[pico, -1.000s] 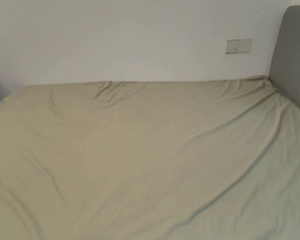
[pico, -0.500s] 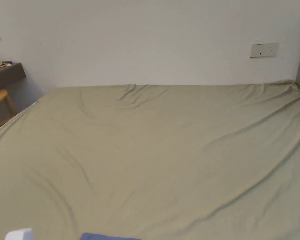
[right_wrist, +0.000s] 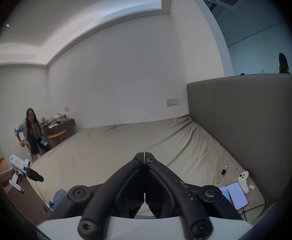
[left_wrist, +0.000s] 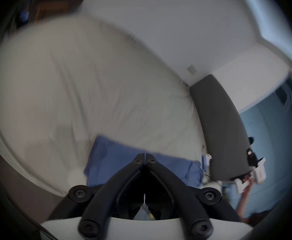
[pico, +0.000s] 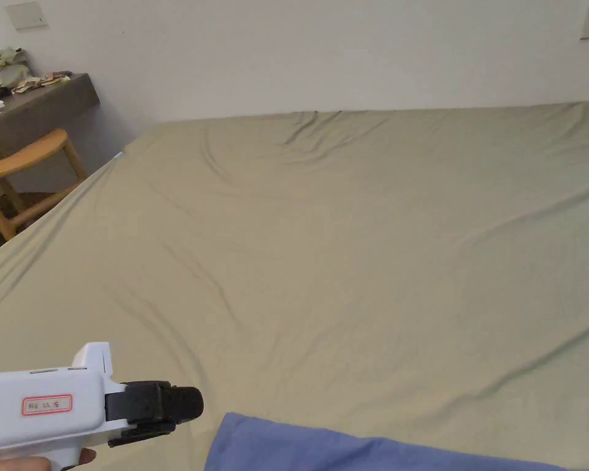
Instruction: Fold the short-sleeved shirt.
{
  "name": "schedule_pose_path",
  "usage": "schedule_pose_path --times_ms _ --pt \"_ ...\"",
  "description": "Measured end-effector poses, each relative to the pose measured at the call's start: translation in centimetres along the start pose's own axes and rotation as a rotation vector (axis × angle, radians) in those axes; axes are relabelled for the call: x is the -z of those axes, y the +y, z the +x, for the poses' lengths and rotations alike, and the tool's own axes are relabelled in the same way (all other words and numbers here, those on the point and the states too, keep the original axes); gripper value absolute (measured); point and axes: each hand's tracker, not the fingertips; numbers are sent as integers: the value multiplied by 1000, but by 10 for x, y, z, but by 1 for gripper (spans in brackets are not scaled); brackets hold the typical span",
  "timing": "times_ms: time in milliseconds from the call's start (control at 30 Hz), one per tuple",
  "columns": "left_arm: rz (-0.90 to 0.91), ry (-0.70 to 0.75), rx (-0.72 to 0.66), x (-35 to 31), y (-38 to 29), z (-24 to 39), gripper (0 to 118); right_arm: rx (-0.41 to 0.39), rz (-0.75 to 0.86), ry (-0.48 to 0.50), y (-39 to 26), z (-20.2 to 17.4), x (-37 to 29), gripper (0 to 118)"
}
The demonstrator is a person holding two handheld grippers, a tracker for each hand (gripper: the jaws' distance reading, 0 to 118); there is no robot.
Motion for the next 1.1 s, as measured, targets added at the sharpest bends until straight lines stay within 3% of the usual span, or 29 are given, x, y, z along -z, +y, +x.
schedule_pose_path --times_ms 67,100,133,167,200,233,400,467,567,600,633,700,733,800,867,933,1033,1100 --pt "-133 -47 -78 25 10 -47 6 2 -18 -17 -3 6 2 0" --pt "-194 -78 -96 34 10 -62 45 13 -29 -15 -5 8 4 0" --pt "-205 -113 -95 38 9 -73 45 26 -44 -15 0 2 7 0" --pt "-162 -76 -66 42 5 -83 63 51 -63 -21 -2 2 11 0" --pt "-166 -61 -47 49 4 -89 94 58 -73 -24 -5 4 13 0" --pt "-181 -42 -41 57 -2 -90 118 61 -84 -31 -7 5 16 0" --pt "-316 -91 -134 100 1 -151 118 66 -150 -46 -22 -5 30 0" --pt "-213 -229 -99 102 1 -159 118 132 -165 -11 -27 -6 29 1" --pt "-210 -312 -298 127 -14 -133 118 176 -157 19 -42 -6 29 1" --pt "-221 -374 -328 138 -16 -129 109 170 -157 14 -44 -7 29 0" --pt "-308 -349 -343 159 -21 -121 87 157 -160 2 -46 -8 30 1" --pt "-341 -185 -156 173 -24 -100 9 129 -172 -15 -46 -3 25 0" --pt "-367 -43 -67 181 -24 -92 9 125 -180 -11 -48 -2 25 1" --pt "-333 -155 -208 166 -20 -94 9 111 -200 5 -54 -6 26 0" --pt "-320 -16 -123 154 -19 -79 9 83 -206 10 -58 -9 25 0" --pt "-318 -1 -14 138 -13 -63 9 78 -216 19 -51 -21 25 1" --pt "-267 22 -27 116 3 -51 9 70 -207 35 -49 -31 21 1" --pt "-224 69 12 99 14 -43 9 74 -198 53 -51 -17 16 1"
